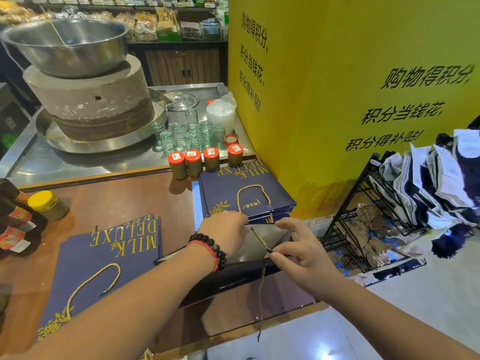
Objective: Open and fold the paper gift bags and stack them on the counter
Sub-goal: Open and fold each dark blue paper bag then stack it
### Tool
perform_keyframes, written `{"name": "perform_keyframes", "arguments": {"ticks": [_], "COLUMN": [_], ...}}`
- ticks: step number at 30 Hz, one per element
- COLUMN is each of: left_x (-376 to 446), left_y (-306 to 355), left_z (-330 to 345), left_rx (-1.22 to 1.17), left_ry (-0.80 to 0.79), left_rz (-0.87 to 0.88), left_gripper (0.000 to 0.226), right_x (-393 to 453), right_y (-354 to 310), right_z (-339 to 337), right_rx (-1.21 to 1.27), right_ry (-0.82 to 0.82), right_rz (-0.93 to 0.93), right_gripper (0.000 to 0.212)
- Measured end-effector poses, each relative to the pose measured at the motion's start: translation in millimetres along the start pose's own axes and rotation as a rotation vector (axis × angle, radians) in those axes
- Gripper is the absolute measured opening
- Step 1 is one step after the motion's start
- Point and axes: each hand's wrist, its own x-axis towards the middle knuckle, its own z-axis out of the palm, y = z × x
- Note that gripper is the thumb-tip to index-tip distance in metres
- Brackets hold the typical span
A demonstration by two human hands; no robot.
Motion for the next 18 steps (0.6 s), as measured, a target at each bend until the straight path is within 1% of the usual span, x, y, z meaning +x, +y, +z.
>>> {"name": "perform_keyframes", "arguments": {"ticks": [2, 4, 7, 8, 9, 11, 13, 15, 18], "left_x": [2.7, 3.4, -6.0, -12.9, -21.5, -41.9, -63.3, -81.7, -96.1], "left_y": [-6.7, -14.4, -28.9, -34.3, -40.1, -52.2, -61.8, -68.7, -76.0], "left_z": [0.2, 0.2, -0.1, -1.2, -2.5, -4.8, -5.6, -4.9, 3.0], "left_rx": [-0.019, -0.073, -0.226, -0.258, -0.272, -0.218, -0.136, -0.087, 0.045], "left_ry": [-0.014, -0.031, -0.027, 0.002, 0.035, 0.129, 0.231, 0.246, 0.232], "left_rz": [-0.006, 0.018, 0.127, 0.168, 0.212, 0.275, 0.291, 0.287, 0.294], "left_gripper": [0.017, 0.014, 0.032, 0.034, 0.031, 0.020, 0.023, 0.030, 0.033], "right_x": [-2.1, -3.6, -1.1, 0.7, 2.2, 4.7, 6.7, 9.7, 15.2], "right_y": [3.5, 8.3, 13.4, 14.1, 13.8, 13.8, 13.8, 12.5, 11.2], "right_z": [-0.6, 0.4, 5.0, 7.1, 9.1, 13.4, 17.6, 21.8, 25.9], "right_rx": [-0.027, -0.108, -0.196, -0.205, -0.209, -0.219, -0.255, -0.283, -0.284], "right_ry": [-0.018, -0.061, -0.055, -0.029, -0.001, 0.040, 0.072, 0.112, 0.146], "right_rz": [-0.018, -0.030, -0.029, -0.017, 0.003, 0.040, 0.043, 0.036, 0.055], "right_gripper": [0.024, 0.025, 0.028, 0.029, 0.030, 0.034, 0.034, 0.034, 0.031]}}
